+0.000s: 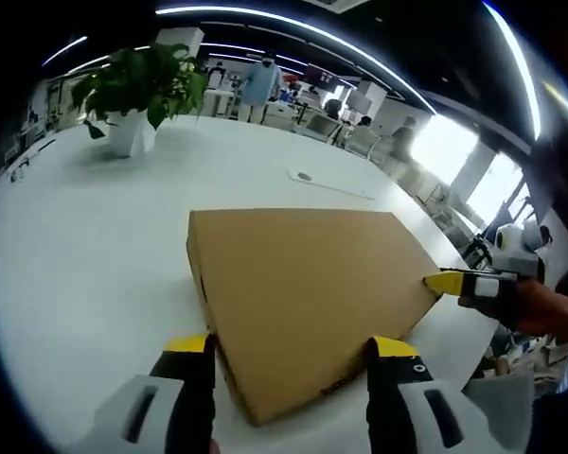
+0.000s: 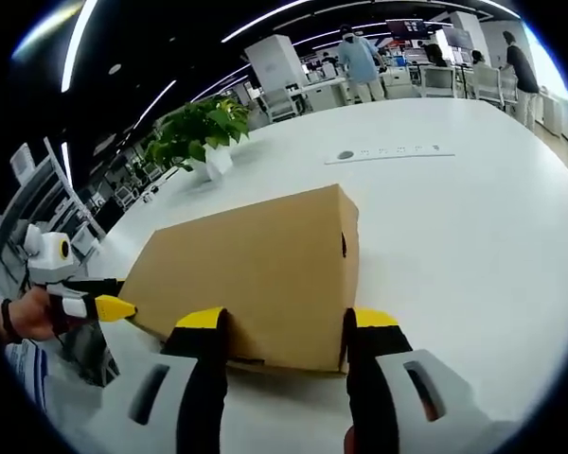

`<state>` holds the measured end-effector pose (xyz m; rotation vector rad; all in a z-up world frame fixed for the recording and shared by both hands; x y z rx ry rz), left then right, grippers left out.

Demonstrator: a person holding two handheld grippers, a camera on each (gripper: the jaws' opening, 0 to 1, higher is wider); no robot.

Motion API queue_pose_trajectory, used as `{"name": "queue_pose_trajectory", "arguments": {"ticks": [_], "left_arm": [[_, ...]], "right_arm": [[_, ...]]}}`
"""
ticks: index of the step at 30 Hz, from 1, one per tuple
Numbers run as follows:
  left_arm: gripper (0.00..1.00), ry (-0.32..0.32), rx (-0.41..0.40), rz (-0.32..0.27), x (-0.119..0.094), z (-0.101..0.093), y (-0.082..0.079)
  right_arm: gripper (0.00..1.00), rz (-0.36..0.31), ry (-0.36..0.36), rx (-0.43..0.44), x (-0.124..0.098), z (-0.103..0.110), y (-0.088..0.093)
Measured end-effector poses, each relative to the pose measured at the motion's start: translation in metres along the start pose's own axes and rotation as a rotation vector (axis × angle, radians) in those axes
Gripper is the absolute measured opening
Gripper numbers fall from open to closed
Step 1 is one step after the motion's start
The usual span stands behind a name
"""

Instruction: Operate the shoe box by opening the lid, removing the specified soft item, and placing it in the target area until the item is outside and the box remains undamaged.

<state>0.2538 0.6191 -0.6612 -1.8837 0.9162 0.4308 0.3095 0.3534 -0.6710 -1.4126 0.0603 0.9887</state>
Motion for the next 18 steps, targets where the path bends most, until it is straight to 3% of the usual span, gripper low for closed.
{"name": "queue_pose_trajectory", "arguments": {"ticks": [18], "left_arm": [[0.64,-0.002,-0.014,-0.011,-0.015,0.003,0.013]], "right_arm": [[0.46,0.015,-0.032,-0.017,-0.004,0.008,0.006]]}}
Point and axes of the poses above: the point that each gripper's makers call its tool centre point, and the gripper's own axes: x roughly forward along the fingers, z roughly to its left, y roughly out of its underside, the point moved 7 cm from there along -x, roughly backward along the fingers, and after that the axes turned 11 degrees about -x, right-handed, at the moved point
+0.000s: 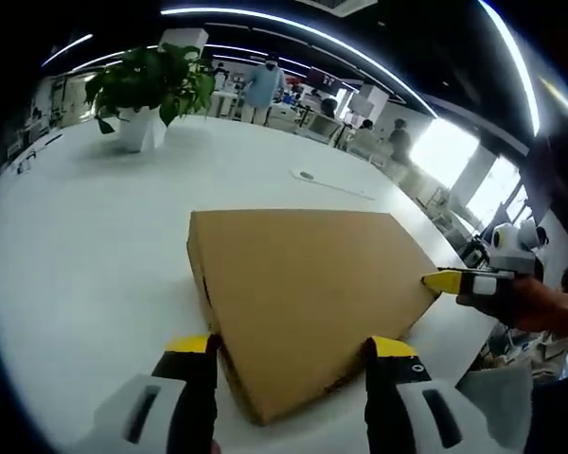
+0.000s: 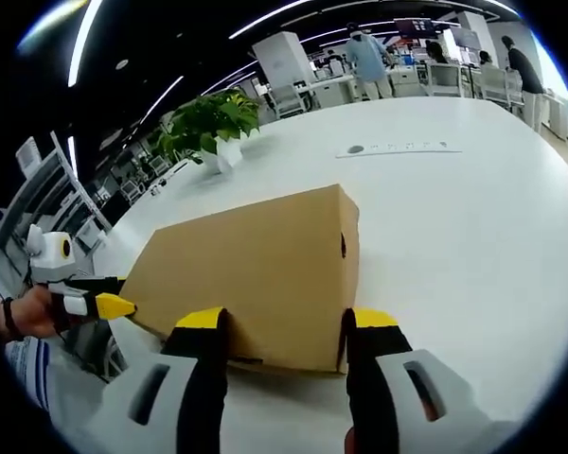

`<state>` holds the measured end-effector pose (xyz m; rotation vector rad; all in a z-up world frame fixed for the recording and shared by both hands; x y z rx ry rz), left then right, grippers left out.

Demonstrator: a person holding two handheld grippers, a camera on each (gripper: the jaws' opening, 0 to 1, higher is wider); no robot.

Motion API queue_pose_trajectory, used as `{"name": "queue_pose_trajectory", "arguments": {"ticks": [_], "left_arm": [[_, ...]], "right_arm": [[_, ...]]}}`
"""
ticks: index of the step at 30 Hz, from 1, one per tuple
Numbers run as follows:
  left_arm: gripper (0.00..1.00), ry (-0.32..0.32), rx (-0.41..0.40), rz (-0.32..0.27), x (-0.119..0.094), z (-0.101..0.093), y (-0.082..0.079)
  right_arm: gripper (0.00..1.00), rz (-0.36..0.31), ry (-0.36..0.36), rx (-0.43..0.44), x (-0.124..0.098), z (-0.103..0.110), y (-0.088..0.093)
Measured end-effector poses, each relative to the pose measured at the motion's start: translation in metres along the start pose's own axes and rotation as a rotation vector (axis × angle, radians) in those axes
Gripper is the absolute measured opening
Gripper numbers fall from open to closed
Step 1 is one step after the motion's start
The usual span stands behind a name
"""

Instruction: Operate the shoe box by opening the lid, removing the specified soft item, and placing it in the target area until the item is outside and the box remains undamaged.

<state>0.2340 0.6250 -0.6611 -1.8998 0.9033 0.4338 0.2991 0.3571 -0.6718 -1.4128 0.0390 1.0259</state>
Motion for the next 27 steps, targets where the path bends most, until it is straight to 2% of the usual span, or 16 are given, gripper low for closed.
{"name": "queue_pose_trajectory", "arguments": {"ticks": [6,9,11,13,18,21,25,27], "left_arm": [[0.67,0.025,0.026,0.001,-0.001,0.001,0.002],[0.70,0.050,0.063,0.016,-0.002,-0.003,0.004],[0.71,0.055,0.095,0.020,-0.004,-0.004,0.006],[0.72,0.058,0.118,0.024,-0.004,-0.005,0.006],[0.70,0.060,0.160,0.025,-0.006,-0.003,0.006],[0.69,0.061,0.164,0.019,-0.005,-0.002,0.005],[0.69,0.054,0.153,0.006,-0.005,-0.002,0.005],[0.69,0.058,0.142,0.001,-0.005,-0.002,0.005]], "right_arm": [[0.46,-0.002,-0.028,0.002,-0.002,-0.004,0.000],[0.49,-0.022,-0.062,-0.050,-0.004,-0.003,0.000],[0.53,-0.035,-0.080,-0.054,-0.004,-0.001,0.000],[0.53,-0.049,-0.082,-0.063,-0.006,-0.002,-0.001],[0.57,-0.088,-0.131,-0.116,-0.012,0.000,0.000],[0.61,-0.079,-0.152,-0.178,-0.012,0.002,0.001],[0.62,-0.079,-0.156,-0.176,-0.012,0.002,0.000],[0.63,-0.063,-0.165,-0.237,-0.012,0.004,0.003]]}}
Point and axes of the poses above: the point that each gripper's makers call its tool centre point, and the gripper's own axes: x roughly forward along the fingers, z roughly to its left, y roughly out of its underside, the point moved 7 cm from there along -x, roughly backward along the fingers, and after that the axes turned 11 degrees about -x, right-handed, at the moved point
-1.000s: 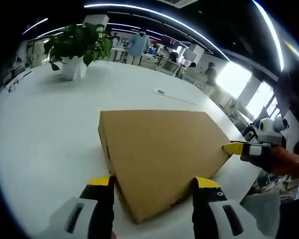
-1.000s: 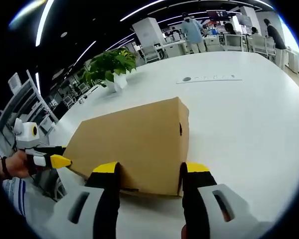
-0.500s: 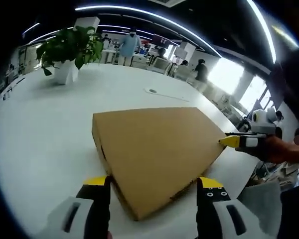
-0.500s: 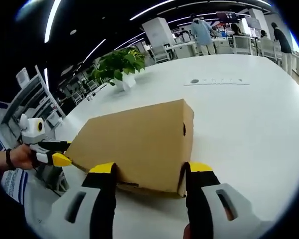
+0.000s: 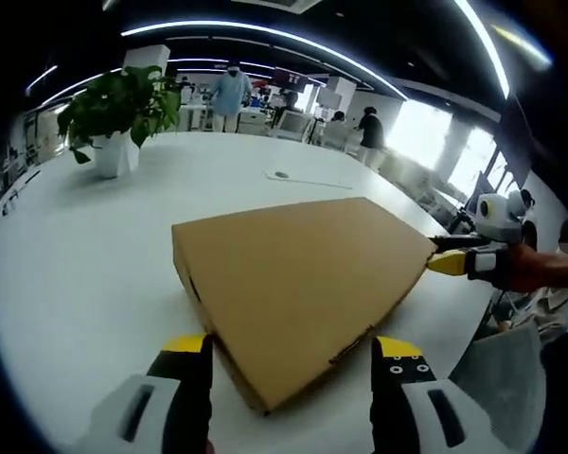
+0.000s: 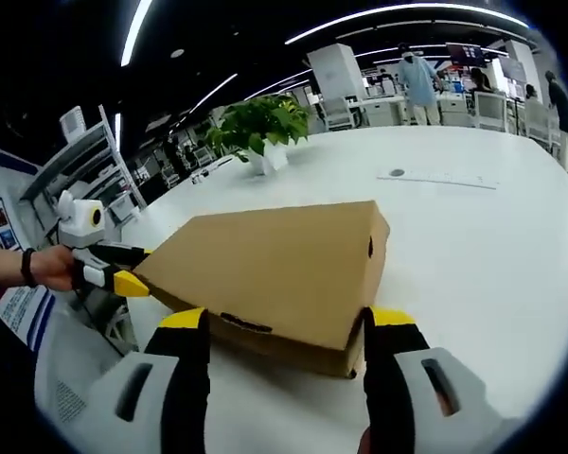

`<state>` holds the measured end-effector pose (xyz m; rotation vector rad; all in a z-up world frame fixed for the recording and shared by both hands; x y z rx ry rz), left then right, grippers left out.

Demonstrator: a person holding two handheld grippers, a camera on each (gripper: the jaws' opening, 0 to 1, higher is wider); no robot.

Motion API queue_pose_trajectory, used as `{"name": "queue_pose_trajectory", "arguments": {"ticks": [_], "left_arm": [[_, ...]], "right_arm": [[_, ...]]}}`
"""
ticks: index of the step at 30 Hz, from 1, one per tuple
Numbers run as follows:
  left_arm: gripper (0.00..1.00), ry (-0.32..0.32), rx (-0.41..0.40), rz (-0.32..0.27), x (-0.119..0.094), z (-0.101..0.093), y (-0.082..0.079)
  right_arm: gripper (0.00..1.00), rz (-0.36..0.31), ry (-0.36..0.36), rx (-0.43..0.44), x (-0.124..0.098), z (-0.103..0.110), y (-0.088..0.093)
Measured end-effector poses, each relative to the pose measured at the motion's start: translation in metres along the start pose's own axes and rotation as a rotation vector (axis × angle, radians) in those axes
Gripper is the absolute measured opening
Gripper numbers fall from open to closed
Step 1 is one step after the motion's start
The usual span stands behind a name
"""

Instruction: Operate the shoe box by opening the lid, removing the specified soft item, and placing it in the target area until the item is outside and the box remains undamaged.

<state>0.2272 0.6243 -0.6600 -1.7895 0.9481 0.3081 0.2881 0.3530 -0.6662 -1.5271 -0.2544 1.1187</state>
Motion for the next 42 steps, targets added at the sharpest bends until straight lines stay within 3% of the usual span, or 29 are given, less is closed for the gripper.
{"name": "queue_pose_trajectory", "arguments": {"ticks": [2,7,21,28,37,42], "left_arm": [[0.69,0.003,-0.004,-0.004,0.000,0.000,0.000],[0.66,-0.009,0.008,-0.002,0.000,0.001,0.000],[0.64,-0.020,0.018,-0.005,-0.006,-0.005,-0.004],[0.65,-0.035,0.025,-0.032,-0.014,-0.011,-0.009],[0.64,-0.035,0.016,-0.064,-0.023,-0.018,-0.024],[0.59,-0.060,0.072,-0.068,-0.026,-0.020,-0.031]], "right_arm": [[0.66,-0.007,-0.016,0.009,-0.001,0.002,-0.001],[0.59,0.014,0.007,-0.014,0.000,-0.003,-0.001],[0.57,0.006,0.007,0.002,-0.006,-0.001,-0.009],[0.55,-0.005,0.012,-0.015,-0.012,0.000,-0.019],[0.55,-0.045,0.024,0.023,-0.019,-0.002,-0.038],[0.55,-0.054,0.033,0.011,-0.021,-0.006,-0.053]]}}
Point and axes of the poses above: the point that each gripper's makers call its tool centre point, and the gripper's own axes: x roughly forward along the fingers, z roughly to its left, y roughly out of its underside, the point moved 7 cm from there along -x, roughly backward along the fingers, and after that the axes turned 11 degrees about -x, right-handed, at the moved point
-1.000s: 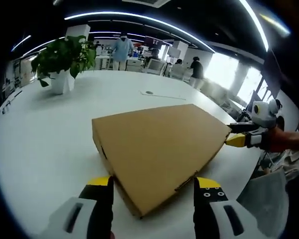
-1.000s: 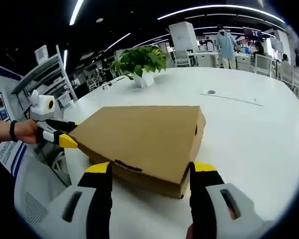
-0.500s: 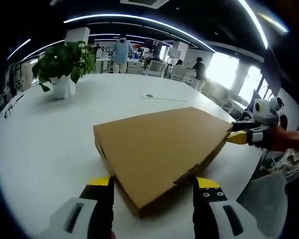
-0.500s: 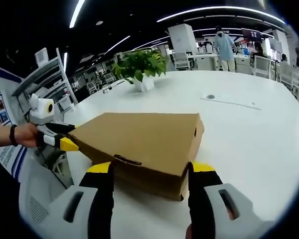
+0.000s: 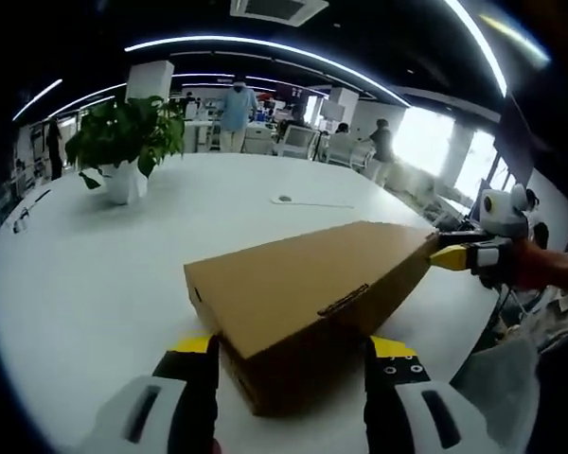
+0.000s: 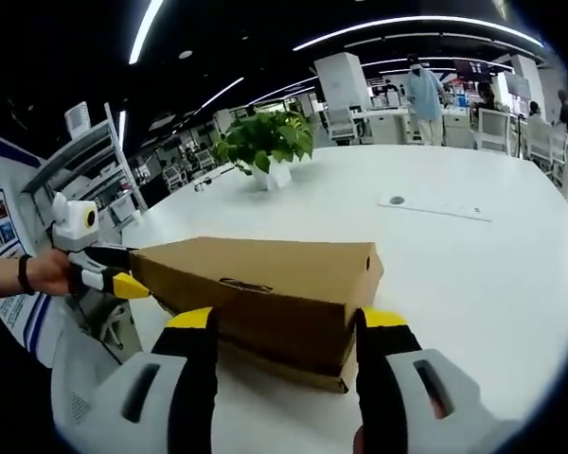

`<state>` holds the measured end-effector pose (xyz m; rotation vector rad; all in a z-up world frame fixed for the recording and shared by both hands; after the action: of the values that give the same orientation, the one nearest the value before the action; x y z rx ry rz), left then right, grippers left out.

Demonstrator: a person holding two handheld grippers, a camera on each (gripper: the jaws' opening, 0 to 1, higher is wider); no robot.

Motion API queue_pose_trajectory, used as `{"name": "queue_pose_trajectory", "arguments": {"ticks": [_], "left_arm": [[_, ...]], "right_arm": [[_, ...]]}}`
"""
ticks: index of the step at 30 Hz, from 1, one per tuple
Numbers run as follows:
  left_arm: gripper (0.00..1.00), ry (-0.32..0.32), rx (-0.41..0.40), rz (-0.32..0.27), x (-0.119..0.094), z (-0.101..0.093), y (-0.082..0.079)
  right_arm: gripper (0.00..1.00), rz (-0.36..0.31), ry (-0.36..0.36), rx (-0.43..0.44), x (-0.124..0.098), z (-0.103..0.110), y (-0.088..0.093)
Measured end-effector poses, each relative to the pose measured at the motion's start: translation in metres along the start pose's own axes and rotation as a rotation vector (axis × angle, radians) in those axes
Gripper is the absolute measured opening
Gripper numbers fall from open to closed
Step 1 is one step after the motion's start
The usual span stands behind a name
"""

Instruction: Operate the shoe box by opening the lid, removing the specified soft item, and placing it in the target area until the item is outside and the box remains undamaged.

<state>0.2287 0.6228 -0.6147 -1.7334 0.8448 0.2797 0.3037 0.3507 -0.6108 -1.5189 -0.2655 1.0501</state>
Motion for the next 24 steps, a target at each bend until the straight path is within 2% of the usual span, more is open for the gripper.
{"name": "queue_pose_trajectory", "arguments": {"ticks": [3,11,17,24], "left_arm": [[0.57,0.012,-0.013,-0.026,-0.003,0.002,-0.010],[0.57,0.008,0.023,-0.057,-0.004,-0.002,-0.023],[0.49,-0.039,0.066,-0.073,-0.005,0.002,-0.034],[0.41,-0.088,0.069,-0.097,-0.004,0.009,-0.045]], "right_arm": [[0.55,-0.041,0.016,0.028,-0.001,-0.004,-0.013],[0.55,-0.068,0.037,0.032,0.001,-0.009,-0.037],[0.54,-0.073,0.049,0.033,0.003,-0.013,-0.052],[0.54,-0.072,0.069,0.029,0.008,-0.016,-0.069]]}}
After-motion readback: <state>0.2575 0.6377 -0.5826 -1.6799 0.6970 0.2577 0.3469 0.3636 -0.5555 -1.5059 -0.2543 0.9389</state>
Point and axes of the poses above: the point that each gripper's makers call its tool centre point, and the gripper's own axes: x roughly forward along the fingers, z roughly to its left, y roughly out of its underside, the point moved 7 cm from there along -x, roughly backward along the fingers, and after that the axes turned 11 degrees about -x, right-handed, at the moved point
